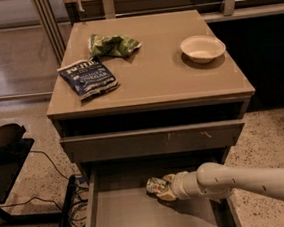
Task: Place 7up can into middle drawer
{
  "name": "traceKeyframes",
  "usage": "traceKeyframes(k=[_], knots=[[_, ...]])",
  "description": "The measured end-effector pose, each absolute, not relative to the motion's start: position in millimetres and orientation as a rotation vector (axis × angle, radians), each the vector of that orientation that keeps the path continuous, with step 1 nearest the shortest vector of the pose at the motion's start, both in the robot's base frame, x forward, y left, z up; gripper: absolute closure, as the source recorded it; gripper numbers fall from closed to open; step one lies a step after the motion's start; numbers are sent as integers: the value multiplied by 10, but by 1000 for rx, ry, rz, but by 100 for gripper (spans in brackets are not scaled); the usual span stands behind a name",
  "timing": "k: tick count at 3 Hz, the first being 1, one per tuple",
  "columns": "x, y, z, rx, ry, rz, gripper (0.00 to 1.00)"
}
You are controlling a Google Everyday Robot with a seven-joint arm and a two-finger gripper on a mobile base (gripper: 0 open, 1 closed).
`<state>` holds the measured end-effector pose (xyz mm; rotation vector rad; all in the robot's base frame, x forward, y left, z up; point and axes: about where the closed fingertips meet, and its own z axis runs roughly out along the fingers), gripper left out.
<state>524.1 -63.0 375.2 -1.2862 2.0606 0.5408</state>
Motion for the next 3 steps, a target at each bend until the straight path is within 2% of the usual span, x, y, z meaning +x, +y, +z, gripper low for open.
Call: traceKeyframes(k=[2, 3], knots=[[5240, -629, 3751, -1286, 2061, 541, 12], [5240, -629, 3751, -1286, 2061, 541, 0]])
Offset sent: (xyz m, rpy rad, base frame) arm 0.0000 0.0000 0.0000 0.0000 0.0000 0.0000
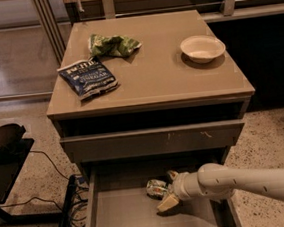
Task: Place 7up can into middle drawer
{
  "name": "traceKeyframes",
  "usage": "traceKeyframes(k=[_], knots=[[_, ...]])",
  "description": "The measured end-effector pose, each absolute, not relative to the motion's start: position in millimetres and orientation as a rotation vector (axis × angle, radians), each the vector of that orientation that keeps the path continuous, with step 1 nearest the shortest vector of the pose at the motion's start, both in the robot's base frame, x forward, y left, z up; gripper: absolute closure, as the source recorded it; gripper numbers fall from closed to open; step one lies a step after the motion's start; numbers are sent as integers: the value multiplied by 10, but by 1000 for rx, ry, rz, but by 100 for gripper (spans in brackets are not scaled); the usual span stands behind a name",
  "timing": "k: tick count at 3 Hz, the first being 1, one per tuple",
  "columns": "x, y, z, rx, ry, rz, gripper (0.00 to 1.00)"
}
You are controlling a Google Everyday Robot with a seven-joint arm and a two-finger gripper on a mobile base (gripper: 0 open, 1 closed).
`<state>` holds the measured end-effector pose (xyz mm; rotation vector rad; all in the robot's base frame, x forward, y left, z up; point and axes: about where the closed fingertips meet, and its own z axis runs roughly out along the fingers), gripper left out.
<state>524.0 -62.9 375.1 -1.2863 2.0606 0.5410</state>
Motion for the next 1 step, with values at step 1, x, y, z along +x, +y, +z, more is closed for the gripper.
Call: traceKeyframes(k=[1], knots=[[5240, -629, 3751, -1286, 2061, 541, 0]])
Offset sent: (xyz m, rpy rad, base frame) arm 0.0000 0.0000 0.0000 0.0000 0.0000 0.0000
